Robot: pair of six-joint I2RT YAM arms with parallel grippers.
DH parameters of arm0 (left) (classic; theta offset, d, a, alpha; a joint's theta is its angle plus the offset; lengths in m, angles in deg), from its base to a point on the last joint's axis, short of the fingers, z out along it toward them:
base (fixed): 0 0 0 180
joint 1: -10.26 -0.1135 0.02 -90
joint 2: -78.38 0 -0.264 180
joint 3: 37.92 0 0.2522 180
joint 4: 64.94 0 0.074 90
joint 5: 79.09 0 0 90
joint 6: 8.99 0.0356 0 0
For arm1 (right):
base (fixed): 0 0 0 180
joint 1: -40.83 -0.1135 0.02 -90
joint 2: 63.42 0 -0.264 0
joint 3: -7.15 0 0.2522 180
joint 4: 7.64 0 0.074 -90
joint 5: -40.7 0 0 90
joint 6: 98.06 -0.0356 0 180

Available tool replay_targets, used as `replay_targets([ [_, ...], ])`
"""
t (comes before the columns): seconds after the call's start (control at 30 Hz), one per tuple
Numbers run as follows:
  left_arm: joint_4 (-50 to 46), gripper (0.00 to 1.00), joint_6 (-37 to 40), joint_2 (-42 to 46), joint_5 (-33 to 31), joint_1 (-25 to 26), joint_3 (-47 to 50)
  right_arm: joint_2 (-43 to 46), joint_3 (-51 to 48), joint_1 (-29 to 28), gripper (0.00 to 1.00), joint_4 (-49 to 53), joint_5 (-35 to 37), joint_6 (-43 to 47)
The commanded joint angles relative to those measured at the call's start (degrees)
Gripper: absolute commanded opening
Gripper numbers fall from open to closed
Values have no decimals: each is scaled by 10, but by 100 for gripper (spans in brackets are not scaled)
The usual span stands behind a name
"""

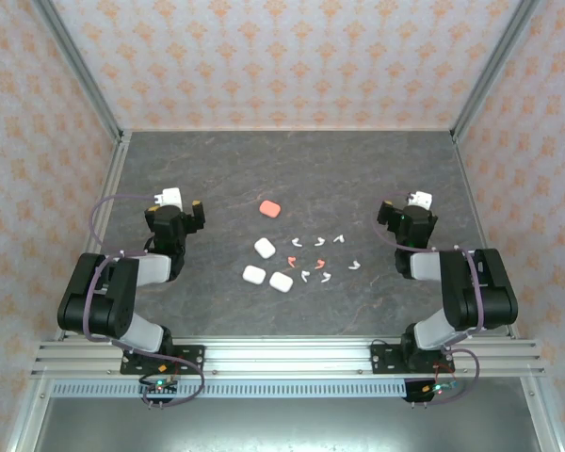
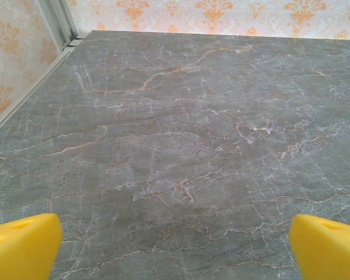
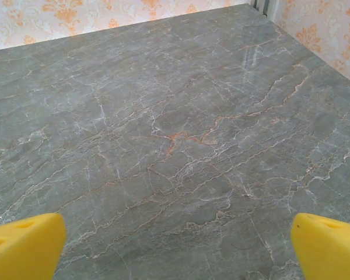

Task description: Insert the wireless bluetooth earbuds into the charging case

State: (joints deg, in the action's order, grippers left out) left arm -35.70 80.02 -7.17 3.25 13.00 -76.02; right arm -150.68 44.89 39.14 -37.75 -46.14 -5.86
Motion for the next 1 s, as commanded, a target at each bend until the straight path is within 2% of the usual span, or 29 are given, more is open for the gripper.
replay_targets([
  [0.0, -4, 100, 12, 0, 5, 0, 0, 0, 4, 5, 99, 1, -9, 1],
  [0.53, -1, 100, 12, 0, 3, 1, 1, 2, 0, 5, 99, -2, -11, 0],
  [0.63, -102, 100, -6, 40, -40, 2, -41, 14, 9, 5, 99, 20, -17, 2],
  [0.77, -201, 100, -26, 138, -52, 2, -63, 75, 55, 5, 100, 156, -26, -6],
  [0.9, -334, 100, -91, 218, -5, 1, -107, 125, 101, -4, 99, 287, -75, -36],
  [0.97, -414, 100, -152, 239, 25, 2, -143, 138, 133, -25, 99, 349, -89, -46],
])
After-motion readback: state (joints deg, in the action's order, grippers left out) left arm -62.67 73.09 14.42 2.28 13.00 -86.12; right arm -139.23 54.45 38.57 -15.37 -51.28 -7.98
